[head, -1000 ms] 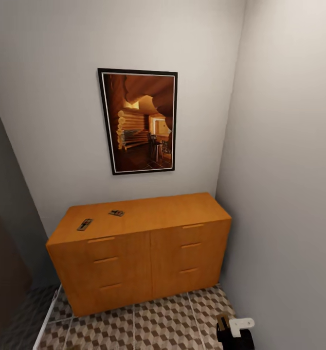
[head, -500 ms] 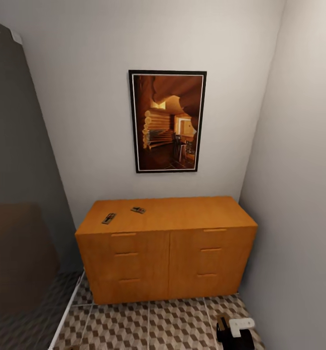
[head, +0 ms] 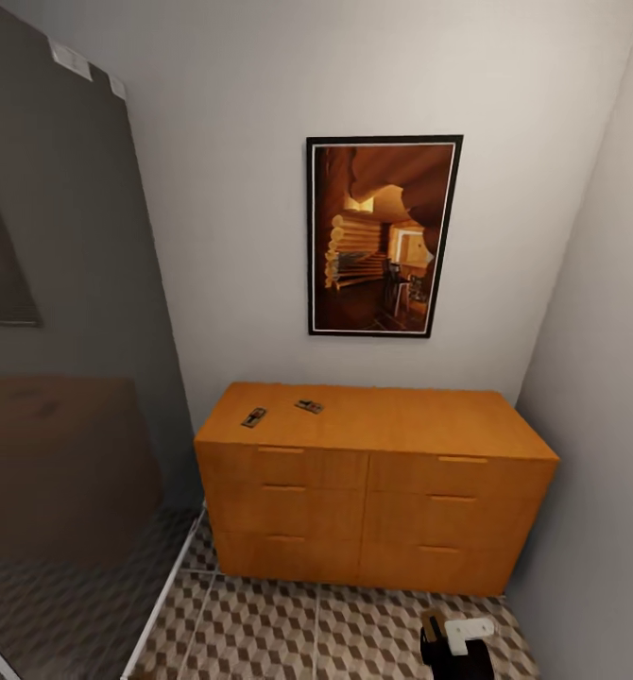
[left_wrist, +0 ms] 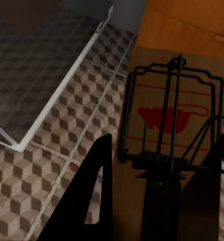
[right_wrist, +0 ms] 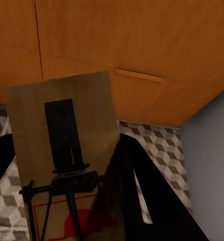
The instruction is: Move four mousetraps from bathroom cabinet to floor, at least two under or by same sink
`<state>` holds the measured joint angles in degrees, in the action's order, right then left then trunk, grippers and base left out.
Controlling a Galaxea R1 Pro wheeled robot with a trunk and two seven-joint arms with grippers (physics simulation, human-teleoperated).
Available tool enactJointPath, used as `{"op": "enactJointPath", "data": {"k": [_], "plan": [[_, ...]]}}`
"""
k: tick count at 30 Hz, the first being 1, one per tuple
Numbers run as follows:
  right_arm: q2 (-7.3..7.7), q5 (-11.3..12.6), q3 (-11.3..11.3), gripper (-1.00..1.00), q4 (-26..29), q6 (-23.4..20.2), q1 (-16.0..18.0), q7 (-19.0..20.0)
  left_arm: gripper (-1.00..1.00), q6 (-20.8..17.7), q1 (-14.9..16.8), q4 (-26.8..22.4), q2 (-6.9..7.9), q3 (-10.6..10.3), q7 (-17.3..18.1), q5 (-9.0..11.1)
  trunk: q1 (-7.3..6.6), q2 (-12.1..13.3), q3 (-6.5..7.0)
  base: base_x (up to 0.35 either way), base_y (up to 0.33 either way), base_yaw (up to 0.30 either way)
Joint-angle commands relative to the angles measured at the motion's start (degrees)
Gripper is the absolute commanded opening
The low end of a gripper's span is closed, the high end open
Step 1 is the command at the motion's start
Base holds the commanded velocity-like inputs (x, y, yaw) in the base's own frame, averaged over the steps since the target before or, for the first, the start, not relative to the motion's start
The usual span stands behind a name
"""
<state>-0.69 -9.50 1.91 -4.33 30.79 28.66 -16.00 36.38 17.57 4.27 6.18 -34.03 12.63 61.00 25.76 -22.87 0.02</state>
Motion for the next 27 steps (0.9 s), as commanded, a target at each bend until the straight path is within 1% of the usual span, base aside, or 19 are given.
{"op": "enactJointPath", "data": {"k": [1,11,22,27], "plan": [[-0.01,-0.34,0.20,-1.00,-0.24,0.23,0.08,-0.35,-1.00,0.15,0.04,0.21,-0.03,-0.30,0.20,0.44,0.02,-0.04,-0.02,0.000,0.000,0.300],[-0.05,-0.33,0.20,-1.00,-0.19,0.16,0.08,-1.01,-1.00,0.16,0.08,0.21,-0.03,-0.34,0.20,0.44,0.02,-0.04,-0.02,0.000,0.000,0.300],[-0.19,-0.34,0.18,-1.00,-0.22,0.15,0.08,-0.45,-1.00,0.13,0.03,0.21,0.06,-0.27,0.29,0.44,0.02,-0.04,-0.02,0.000,0.000,0.300],[-0.19,-0.34,0.20,-1.00,-0.20,0.15,0.08,-0.41,-1.00,0.10,0.04,0.18,-0.15,-0.36,0.58,0.40,0.02,-0.04,-0.02,0.000,0.000,0.300]]}}
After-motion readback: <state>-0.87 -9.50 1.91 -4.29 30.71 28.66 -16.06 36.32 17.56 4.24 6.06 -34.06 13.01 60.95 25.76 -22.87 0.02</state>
